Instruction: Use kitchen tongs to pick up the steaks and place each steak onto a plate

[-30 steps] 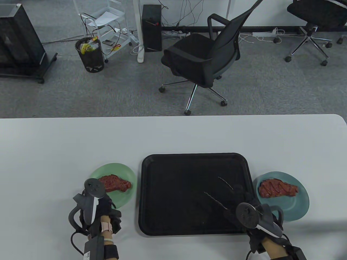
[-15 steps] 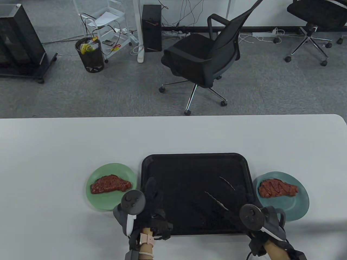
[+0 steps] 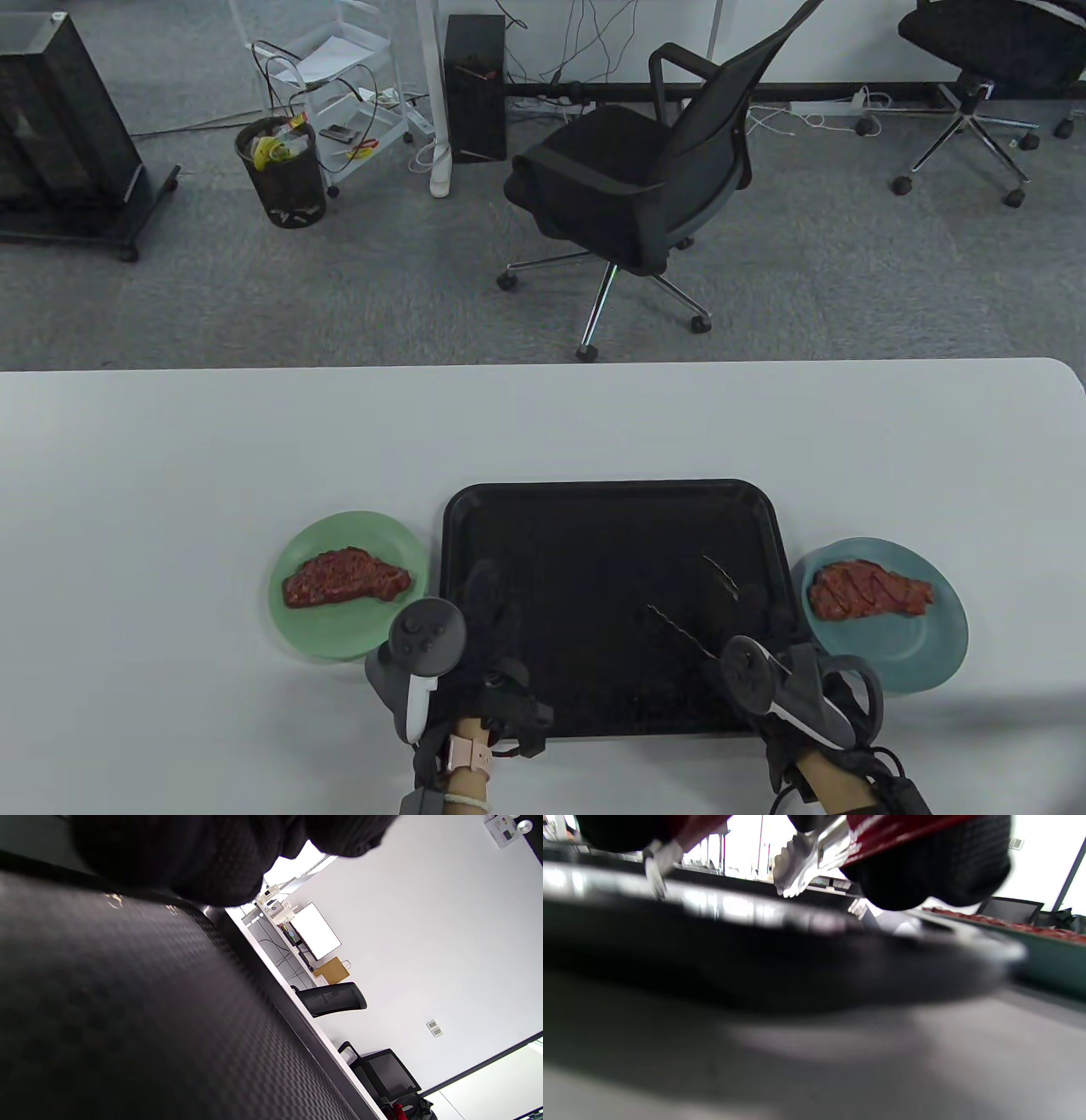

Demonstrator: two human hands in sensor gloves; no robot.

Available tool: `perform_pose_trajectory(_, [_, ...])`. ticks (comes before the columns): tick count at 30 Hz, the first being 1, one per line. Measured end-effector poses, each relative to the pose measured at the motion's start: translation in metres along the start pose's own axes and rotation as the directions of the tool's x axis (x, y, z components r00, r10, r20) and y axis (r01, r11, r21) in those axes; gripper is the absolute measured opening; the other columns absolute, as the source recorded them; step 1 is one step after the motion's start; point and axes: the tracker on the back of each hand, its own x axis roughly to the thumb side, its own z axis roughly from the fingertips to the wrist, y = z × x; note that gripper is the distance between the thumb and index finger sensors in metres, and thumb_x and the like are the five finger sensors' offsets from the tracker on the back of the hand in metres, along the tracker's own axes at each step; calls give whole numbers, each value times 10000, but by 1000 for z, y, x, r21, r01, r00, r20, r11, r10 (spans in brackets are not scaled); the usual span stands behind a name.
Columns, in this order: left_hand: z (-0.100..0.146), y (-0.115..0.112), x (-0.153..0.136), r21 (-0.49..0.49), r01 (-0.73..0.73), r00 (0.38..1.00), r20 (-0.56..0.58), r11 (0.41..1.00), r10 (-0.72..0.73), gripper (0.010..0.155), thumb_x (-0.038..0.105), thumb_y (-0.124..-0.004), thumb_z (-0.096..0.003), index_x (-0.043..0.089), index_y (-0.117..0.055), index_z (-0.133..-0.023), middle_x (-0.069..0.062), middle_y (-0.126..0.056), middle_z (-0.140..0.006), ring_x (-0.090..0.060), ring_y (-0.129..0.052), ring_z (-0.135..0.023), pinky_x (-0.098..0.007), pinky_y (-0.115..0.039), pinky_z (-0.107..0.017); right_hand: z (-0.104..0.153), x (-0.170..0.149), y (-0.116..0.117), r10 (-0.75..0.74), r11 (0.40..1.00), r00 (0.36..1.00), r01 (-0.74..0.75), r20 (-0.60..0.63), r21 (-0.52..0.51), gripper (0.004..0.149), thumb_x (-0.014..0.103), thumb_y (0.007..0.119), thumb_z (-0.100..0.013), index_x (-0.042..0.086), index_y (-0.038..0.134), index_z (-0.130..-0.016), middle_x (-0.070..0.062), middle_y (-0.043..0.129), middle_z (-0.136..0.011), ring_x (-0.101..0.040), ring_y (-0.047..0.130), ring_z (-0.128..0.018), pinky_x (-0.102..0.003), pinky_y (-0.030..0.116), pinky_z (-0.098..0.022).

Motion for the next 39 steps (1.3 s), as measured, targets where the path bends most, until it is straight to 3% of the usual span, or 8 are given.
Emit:
perform_pose_trajectory(6, [1,-4,0,-6,0,1000,-5,1000,0,640,330,-722,-452,143,-548,-1039,-168,-713,-893,-302,-944,-455,-286,-887,-235,-1,-1,4,17,999,1000,-17,-13,28,925,624,634,-405,48,351,-1071,-302,569,-1025,-530,706,-759,-573,721,-509])
perform_pose_trajectory(10, [0,-4,-3,6,-24,1000,-10,1000,24,640,331,-720,-452,140,-549,-1039,-170,-713,-892,-304,-943,-455,-285,-887,-235,-1,-3,3,8,986,1000,-9,9,166,968,648,603,-406,65,224,-1080,-297,423,-1078,-530,594,-861,-576,679,-567])
perform_pose_trajectory(15, [1,-1,-2,28,-74,997,-6,997,74,641,333,-717,-454,138,-545,-1040,-172,-709,-893,-306,-941,-457,-287,-887,-237,4,-9,-31,-163,986,987,163,5,-36,916,623,633,-410,76,327,-1078,-289,534,-1049,-492,701,-810,-549,736,-520])
perform_pose_trajectory(18, [3,-3,3,40,-126,992,6,991,126,642,332,-716,-455,135,-542,-1040,-175,-705,-893,-307,-940,-459,-289,-886,-238,1,-10,-60,-394,895,919,391,33,-212,811,548,671,-432,75,445,-1051,-248,685,-972,-426,828,-682,-476,809,-412])
perform_pose_trajectory(22, [5,-9,8,15,-132,991,24,991,132,643,333,-715,-456,139,-538,-1042,-176,-701,-897,-309,-939,-462,-290,-886,-241,-10,-2,-72,-728,646,679,725,91,-237,691,450,687,-461,96,513,-1028,-221,754,-917,-371,874,-566,-403,829,-292])
perform_pose_trajectory(24, [5,-10,10,13,-129,991,30,992,129,643,333,-714,-456,139,-537,-1042,-174,-701,-897,-308,-938,-464,-290,-886,-242,-13,5,-66,-768,599,634,762,95,-246,686,450,691,-461,117,506,-1032,-206,770,-902,-351,876,-526,-381,822,-254])
perform_pose_trajectory(30, [4,-9,8,9,-136,990,25,991,136,645,334,-712,-458,140,-531,-1045,-176,-692,-904,-313,-934,-471,-293,-885,-248,-17,18,-46,-636,743,765,642,101,-188,667,425,688,-470,149,483,-1041,-179,809,-857,-323,882,-480,-351,816,-208])
perform_pose_trajectory(39, [3,-9,6,11,-142,990,15,990,142,644,334,-711,-459,140,-528,-1045,-180,-687,-906,-316,-932,-475,-297,-883,-252,-13,16,-42,-617,761,782,622,93,-183,689,442,688,-467,126,480,-1042,-195,805,-851,-335,878,-490,-362,816,-216])
